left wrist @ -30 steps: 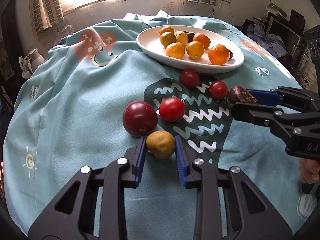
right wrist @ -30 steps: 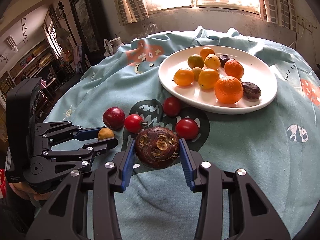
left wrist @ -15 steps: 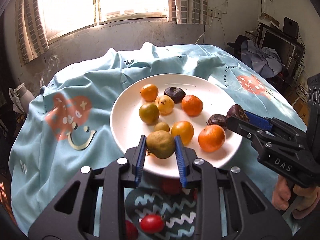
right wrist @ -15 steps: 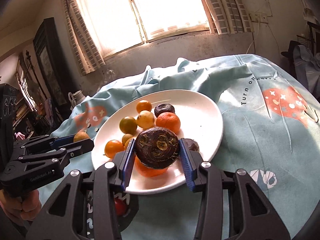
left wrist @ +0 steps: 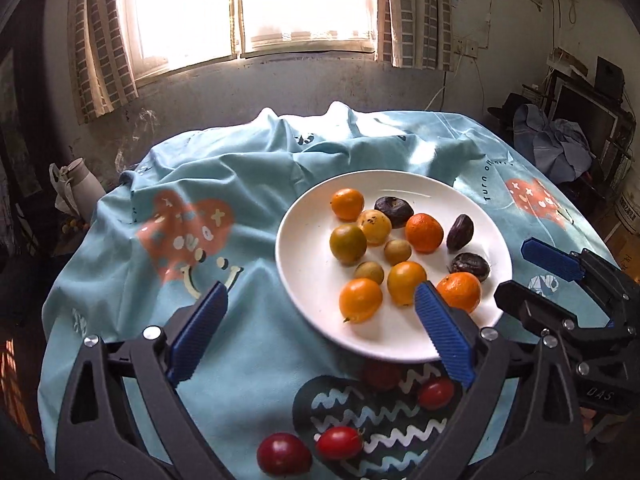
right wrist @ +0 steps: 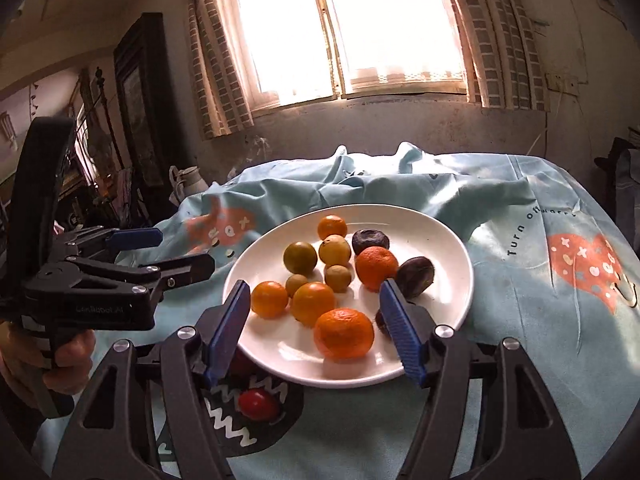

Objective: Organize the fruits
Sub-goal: 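Lower both held fruits onto the white plate and open both tools, then grasp a red cherry tomato with the right tool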

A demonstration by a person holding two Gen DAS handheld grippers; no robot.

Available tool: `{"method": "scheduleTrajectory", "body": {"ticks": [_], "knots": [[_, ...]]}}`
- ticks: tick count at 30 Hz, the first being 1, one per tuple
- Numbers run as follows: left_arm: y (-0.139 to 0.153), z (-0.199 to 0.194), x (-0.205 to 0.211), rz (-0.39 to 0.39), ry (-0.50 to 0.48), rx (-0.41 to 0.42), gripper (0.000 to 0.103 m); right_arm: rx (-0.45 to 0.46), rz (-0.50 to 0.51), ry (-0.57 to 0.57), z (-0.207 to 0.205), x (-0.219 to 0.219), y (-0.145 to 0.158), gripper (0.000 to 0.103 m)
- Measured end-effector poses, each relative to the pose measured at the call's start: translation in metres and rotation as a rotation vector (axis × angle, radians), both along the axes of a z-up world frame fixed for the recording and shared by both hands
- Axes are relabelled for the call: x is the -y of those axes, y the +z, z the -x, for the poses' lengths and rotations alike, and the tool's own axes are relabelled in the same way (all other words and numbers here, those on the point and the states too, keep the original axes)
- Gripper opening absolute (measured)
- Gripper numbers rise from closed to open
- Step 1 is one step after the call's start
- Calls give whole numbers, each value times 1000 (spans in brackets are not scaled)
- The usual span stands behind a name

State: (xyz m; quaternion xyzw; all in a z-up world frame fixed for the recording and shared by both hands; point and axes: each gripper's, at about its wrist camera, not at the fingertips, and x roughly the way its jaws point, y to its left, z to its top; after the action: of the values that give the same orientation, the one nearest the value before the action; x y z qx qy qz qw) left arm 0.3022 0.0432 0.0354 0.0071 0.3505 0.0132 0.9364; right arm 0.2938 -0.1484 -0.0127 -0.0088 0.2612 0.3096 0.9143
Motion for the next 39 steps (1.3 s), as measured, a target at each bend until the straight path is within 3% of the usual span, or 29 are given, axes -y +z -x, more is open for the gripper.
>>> {"method": "scheduleTrajectory", "body": {"ticks": [5, 7, 9, 11, 17, 26, 39], "knots": [[-15, 57, -43, 60, 107, 31, 98, -36, 89, 77, 24, -18, -15, 67], [-28, 75, -59, 106, 171, 56, 98, -67, 120, 84, 28, -22, -21, 58], [-39, 80, -71, 158, 226, -1, 98, -76, 147, 111, 32, -28, -25, 52], [-43, 81, -79, 224, 201, -24, 98, -68, 178, 132, 37, -33, -28, 51], [-36, 89, -73, 150, 223, 21, 98, -147, 234, 149, 34, -43, -51, 51], [-33, 90, -67, 119, 211, 25, 98, -140, 277, 144, 33, -52, -60, 51], [-32, 89, -66, 83, 218, 34, 98, -193, 318, 127, 22, -59, -68, 36]]}}
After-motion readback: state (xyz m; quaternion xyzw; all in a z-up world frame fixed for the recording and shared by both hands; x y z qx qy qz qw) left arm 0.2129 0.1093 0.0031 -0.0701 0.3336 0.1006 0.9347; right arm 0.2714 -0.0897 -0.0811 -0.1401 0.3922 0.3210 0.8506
